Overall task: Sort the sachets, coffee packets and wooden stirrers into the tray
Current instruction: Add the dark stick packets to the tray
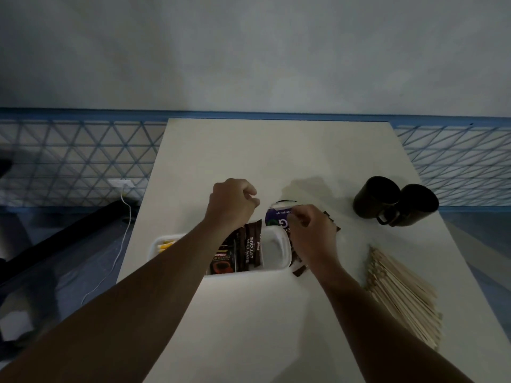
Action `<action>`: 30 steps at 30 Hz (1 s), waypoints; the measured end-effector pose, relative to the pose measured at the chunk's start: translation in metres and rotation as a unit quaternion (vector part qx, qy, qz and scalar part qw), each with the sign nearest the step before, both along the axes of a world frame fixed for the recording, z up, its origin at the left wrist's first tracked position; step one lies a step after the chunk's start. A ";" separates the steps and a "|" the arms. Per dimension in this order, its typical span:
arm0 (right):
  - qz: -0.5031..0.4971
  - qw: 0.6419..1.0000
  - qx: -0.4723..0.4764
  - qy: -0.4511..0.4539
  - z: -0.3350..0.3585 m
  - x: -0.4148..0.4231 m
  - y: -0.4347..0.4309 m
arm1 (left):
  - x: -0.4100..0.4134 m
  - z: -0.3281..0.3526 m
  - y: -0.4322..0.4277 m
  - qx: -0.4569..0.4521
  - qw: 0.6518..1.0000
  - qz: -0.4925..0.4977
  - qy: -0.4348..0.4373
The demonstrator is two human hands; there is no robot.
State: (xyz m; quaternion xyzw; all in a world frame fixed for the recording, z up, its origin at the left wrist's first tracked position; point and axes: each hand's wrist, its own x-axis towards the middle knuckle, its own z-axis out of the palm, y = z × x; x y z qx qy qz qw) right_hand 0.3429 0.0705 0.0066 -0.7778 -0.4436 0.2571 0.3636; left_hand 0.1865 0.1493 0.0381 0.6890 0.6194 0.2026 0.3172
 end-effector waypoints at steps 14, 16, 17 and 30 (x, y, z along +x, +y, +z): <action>-0.112 0.965 -0.231 0.054 -0.047 0.051 -0.031 | 0.082 -0.012 0.010 -0.058 0.988 -0.140 0.044; -0.121 0.962 -0.239 0.053 -0.049 0.057 -0.029 | 0.091 -0.020 0.011 -0.077 0.984 -0.151 0.061; -0.126 0.960 -0.243 0.054 -0.050 0.060 -0.028 | 0.094 -0.024 0.012 -0.086 0.981 -0.156 0.070; -0.167 0.966 -0.183 0.072 -0.054 0.092 -0.018 | 0.126 -0.063 0.021 -0.161 0.930 -0.222 0.246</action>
